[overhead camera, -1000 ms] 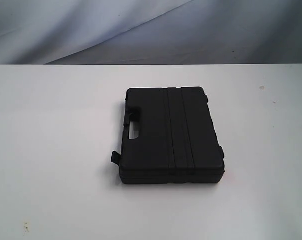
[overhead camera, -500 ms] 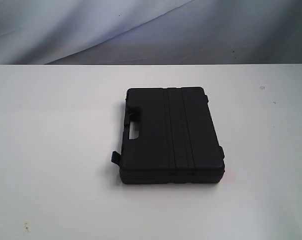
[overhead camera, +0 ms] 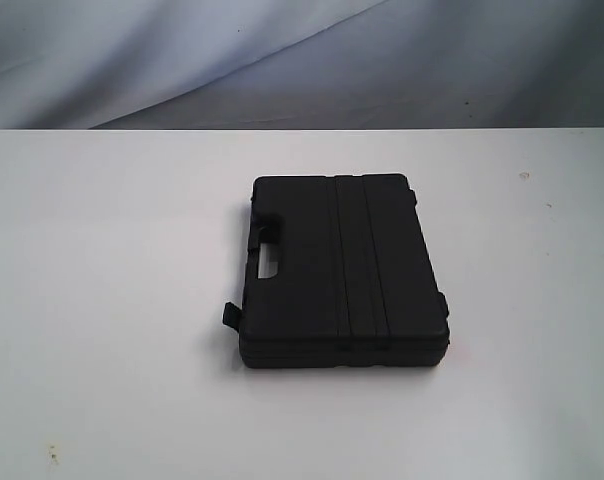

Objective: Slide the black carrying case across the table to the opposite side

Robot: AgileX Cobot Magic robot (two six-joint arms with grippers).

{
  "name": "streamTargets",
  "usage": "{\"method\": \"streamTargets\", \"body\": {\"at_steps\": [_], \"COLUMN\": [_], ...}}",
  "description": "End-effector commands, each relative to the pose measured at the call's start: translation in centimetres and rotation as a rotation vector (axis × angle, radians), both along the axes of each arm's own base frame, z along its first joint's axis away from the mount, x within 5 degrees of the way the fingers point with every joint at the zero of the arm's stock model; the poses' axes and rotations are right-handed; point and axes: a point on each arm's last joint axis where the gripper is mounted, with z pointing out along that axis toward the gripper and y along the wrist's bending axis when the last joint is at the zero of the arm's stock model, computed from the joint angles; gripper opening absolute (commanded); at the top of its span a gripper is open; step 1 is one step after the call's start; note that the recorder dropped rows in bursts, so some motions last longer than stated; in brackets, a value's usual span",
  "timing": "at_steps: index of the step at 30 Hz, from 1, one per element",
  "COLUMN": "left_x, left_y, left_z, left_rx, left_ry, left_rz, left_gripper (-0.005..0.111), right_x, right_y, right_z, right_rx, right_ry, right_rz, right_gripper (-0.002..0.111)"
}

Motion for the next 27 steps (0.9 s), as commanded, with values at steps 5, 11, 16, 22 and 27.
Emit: {"method": "streamTargets", "body": {"at_steps": [5,11,16,22,27], "left_x": [5.4,5.6,5.9,5.8,7.1], "left_y": [0.0,0.2,0.8,-1.4,-3.5], "left_z": [-1.9,-1.8,-3.1,-3.7,-4.9], "left_rx": [-0.056,-0.097,-0.138,-0.049,-0.033], "left_ry": [0.181,0.178,0.231,0.187,0.257], "left_rz": [0.018,0.058,0.217,0.091,0.01], "left_gripper": [0.0,0.0,0.0,0.0,0.0], "right_x": [0.0,0.0,0.0,0.0,0.0], "right_y": [0.0,0.0,0.0,0.0,0.0], "right_z": [-0.1,-0.1,-0.1,-0.1,-0.1], "right_rx": [0.009,0.009,0.009,0.009,0.009], "right_ry": [0.002,0.002,0.002,0.002,0.002], "right_rz": [-0.007,-0.007,-0.007,-0.007,-0.007], "right_gripper": [0.0,0.0,0.0,0.0,0.0]}}
